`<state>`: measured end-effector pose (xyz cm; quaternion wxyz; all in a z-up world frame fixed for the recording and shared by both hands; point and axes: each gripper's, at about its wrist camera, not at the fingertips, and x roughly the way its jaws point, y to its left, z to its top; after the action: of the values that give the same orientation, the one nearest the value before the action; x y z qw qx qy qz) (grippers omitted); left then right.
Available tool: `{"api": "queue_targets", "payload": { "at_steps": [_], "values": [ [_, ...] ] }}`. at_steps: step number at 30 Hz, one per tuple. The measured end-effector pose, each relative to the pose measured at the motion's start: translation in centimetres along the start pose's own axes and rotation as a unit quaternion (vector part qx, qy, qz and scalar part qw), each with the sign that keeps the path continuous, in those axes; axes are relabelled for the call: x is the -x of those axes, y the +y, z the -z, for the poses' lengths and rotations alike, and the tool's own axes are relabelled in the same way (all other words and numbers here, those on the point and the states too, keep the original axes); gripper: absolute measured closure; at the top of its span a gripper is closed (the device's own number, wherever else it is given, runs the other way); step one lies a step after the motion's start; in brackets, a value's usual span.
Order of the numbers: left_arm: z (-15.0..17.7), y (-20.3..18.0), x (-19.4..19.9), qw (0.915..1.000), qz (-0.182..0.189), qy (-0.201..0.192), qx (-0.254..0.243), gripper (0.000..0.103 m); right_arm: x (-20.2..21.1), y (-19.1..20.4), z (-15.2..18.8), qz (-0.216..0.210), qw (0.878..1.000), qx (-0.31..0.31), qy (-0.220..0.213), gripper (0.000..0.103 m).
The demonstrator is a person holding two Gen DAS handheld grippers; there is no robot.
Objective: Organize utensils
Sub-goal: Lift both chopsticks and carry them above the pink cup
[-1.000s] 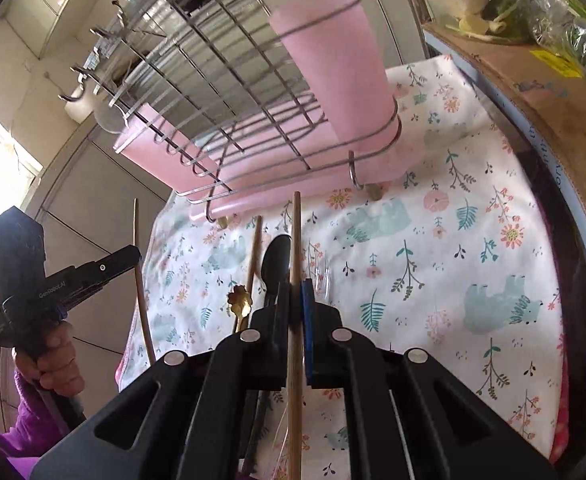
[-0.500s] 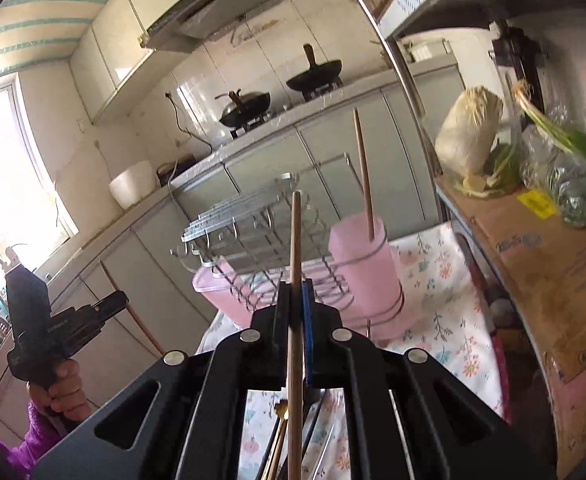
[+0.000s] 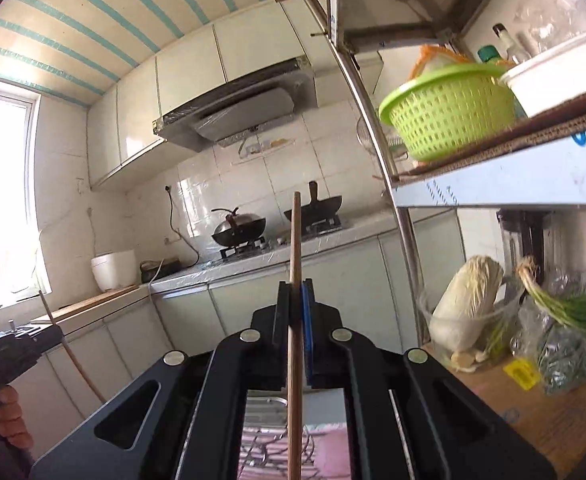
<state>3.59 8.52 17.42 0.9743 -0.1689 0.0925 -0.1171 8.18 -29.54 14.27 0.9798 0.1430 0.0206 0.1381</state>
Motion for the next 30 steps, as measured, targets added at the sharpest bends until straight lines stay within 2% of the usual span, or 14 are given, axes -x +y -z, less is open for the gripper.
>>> {"api": "queue_targets", "payload": {
  "at_steps": [7, 11, 16, 20, 30],
  "values": [
    [-0.2, 0.4, -3.1, 0.9985, -0.042, -0.015, -0.033, 0.098, -4.1, -0.4, 0.6, 0.034, 0.998, 0.034, -0.032, 0.097],
    [0.8, 0.7, -5.2, 0.9970, -0.058, 0.001, -0.051, 0.098, -6.2, -0.9, 2.1, 0.046, 0.997, 0.049, -0.025, 0.097],
    [3.1, 1.3, -7.4, 0.9958, -0.062, 0.038, -0.055, 0.098, -7.9, -2.2, 4.2, 0.058, 0.998, 0.038, 0.008, 0.097],
    [4.9, 2.0, -8.9, 0.9946, -0.058, 0.075, -0.043, 0.098, -8.1, -3.3, 6.0, 0.062, 0.997, 0.019, 0.052, 0.097],
    [8.6, 3.6, -11.6, 0.9859, -0.076, 0.147, -0.022, 0.097, -7.6, -3.6, 9.8, 0.060, 0.987, 0.007, 0.151, 0.097]
  ]
}}
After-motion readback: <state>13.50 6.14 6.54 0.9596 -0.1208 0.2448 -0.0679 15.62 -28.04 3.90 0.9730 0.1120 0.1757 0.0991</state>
